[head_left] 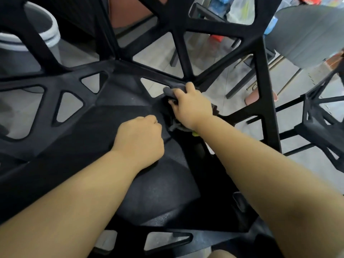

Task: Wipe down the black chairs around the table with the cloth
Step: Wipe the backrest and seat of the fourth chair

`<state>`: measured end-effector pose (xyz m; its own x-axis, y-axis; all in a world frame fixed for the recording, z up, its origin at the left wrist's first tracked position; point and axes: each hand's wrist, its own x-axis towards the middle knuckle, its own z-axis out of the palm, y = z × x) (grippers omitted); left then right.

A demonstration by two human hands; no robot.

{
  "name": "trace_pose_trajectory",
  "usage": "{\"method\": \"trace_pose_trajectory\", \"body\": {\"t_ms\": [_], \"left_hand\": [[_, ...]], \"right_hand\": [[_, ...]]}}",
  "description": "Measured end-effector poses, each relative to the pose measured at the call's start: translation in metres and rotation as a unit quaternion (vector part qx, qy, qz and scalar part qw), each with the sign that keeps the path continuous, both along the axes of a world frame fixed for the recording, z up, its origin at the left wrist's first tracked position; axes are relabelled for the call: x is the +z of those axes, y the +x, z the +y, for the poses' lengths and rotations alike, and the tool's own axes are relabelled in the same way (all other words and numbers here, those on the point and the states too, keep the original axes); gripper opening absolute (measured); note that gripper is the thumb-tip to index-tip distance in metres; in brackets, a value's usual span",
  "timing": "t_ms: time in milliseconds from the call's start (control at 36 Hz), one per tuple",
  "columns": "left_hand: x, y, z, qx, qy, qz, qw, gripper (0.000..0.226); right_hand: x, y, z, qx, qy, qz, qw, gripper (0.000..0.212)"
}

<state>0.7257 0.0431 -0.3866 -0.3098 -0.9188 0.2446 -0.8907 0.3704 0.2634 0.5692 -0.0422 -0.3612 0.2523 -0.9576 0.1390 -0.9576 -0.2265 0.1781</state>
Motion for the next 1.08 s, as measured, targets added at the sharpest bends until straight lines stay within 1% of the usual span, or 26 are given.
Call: {"method": "trace_pose_trajectory", "body": {"t_ms": [56, 139, 194, 250, 333, 417, 444, 500, 583, 694, 778, 861, 917, 972, 1083], "left_hand": [[0.001, 0.001, 0.0, 0.007, 0.002, -0.001, 1.0, 0.024], [0.004, 0.0, 0.001, 0.015, 0.02, 0.006, 1.0, 0.032], [0.007, -0.003, 0.002, 0.027, 0.02, -0.015, 0.999, 0.029], [0.01, -0.005, 0.002, 0.022, 0.031, -0.049, 0.998, 0.026], [0.013, -0.008, 0.005, 0.0, 0.031, -0.075, 0.997, 0.036], [0.013, -0.009, 0.007, -0.022, 0.05, -0.083, 0.995, 0.046], [0.014, -0.008, 0.007, -0.03, 0.055, -0.086, 0.994, 0.049], [0.014, -0.009, 0.009, -0.052, 0.062, -0.091, 0.993, 0.053], [0.018, -0.007, 0.011, -0.099, 0.057, -0.077, 0.991, 0.054], [0.02, -0.005, 0.014, -0.179, 0.052, -0.04, 0.982, 0.045], [0.017, -0.005, 0.014, -0.194, 0.053, -0.025, 0.979, 0.043], [0.016, -0.006, 0.014, -0.197, 0.038, -0.024, 0.979, 0.042], [0.017, -0.008, 0.012, -0.201, 0.025, -0.036, 0.979, 0.041], [0.018, -0.01, 0.009, -0.204, 0.018, -0.049, 0.978, 0.039], [0.028, -0.018, -0.003, -0.21, 0.029, -0.08, 0.974, 0.036]], "right_hand": [[0.0, 0.002, 0.003, -0.005, 0.003, -0.001, 1.0, 0.039], [0.005, -0.006, 0.024, 0.019, 0.034, -0.002, 0.999, 0.041], [0.014, -0.013, 0.045, 0.034, 0.066, 0.02, 0.997, 0.042], [0.024, -0.021, 0.063, 0.029, 0.078, 0.089, 0.993, 0.042], [0.041, -0.037, 0.084, -0.014, 0.049, 0.187, 0.981, 0.039], [0.068, -0.063, 0.089, -0.075, 0.015, 0.255, 0.964, 0.046], [0.078, -0.073, 0.089, -0.088, -0.015, 0.244, 0.966, 0.046], [0.092, -0.089, 0.087, -0.103, -0.04, 0.204, 0.973, 0.045], [0.094, -0.095, 0.09, -0.101, -0.082, 0.165, 0.978, 0.044], [0.075, -0.089, 0.116, -0.152, -0.084, 0.076, 0.982, 0.041], [0.059, -0.092, 0.151, -0.142, -0.079, 0.048, 0.986, 0.046], [0.059, -0.099, 0.171, -0.156, -0.09, -0.011, 0.984, 0.044], [0.064, -0.101, 0.174, -0.149, -0.098, -0.018, 0.984, 0.042], [0.065, -0.105, 0.169, -0.134, -0.108, -0.003, 0.985, 0.041], [0.071, -0.106, 0.137, -0.139, -0.138, 0.009, 0.981, 0.041]]}}
